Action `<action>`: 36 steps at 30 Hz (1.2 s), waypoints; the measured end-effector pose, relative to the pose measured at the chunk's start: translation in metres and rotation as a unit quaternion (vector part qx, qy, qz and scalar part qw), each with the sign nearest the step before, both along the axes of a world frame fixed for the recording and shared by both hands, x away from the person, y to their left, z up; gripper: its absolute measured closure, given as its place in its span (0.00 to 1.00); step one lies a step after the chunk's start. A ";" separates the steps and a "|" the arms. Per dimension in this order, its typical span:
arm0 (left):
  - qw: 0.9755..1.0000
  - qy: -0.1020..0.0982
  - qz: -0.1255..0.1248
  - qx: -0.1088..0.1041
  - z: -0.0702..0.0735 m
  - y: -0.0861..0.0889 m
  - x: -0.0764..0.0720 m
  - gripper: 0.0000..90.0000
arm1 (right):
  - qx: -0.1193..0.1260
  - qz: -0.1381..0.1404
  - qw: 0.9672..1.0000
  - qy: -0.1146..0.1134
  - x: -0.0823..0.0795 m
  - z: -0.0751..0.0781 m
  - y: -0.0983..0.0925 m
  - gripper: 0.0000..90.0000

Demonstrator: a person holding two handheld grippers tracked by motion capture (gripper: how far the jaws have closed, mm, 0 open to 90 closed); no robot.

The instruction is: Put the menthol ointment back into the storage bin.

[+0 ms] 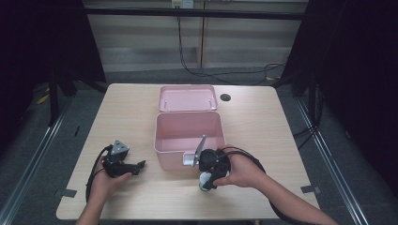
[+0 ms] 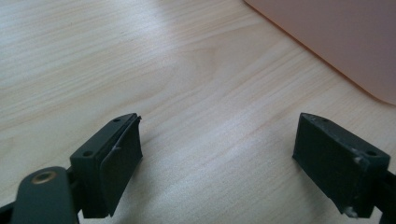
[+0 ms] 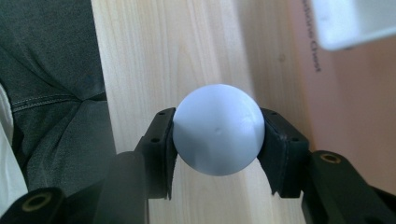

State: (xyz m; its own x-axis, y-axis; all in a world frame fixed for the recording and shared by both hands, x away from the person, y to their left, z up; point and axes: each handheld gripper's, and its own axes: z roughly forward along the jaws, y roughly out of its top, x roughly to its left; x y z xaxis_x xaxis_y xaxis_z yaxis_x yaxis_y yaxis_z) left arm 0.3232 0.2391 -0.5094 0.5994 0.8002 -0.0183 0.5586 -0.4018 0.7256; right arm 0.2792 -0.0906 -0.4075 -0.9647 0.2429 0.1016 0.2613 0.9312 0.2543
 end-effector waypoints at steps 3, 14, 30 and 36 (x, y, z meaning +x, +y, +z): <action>1.000 0.000 0.000 0.000 0.000 0.000 0.000 0.16 | 0.005 -0.006 1.000 0.001 0.001 0.006 -0.005 0.56; 1.000 0.000 0.000 0.000 0.000 0.000 0.000 0.16 | 0.011 -0.030 0.999 0.010 0.004 0.028 -0.026 0.56; 1.000 0.000 -0.003 0.003 0.000 0.000 0.000 0.16 | 0.021 -0.065 0.998 0.006 0.011 0.061 -0.055 0.56; 1.000 0.000 0.001 -0.001 0.000 0.000 0.000 0.16 | 0.017 -0.073 0.997 0.001 0.014 0.071 -0.064 0.56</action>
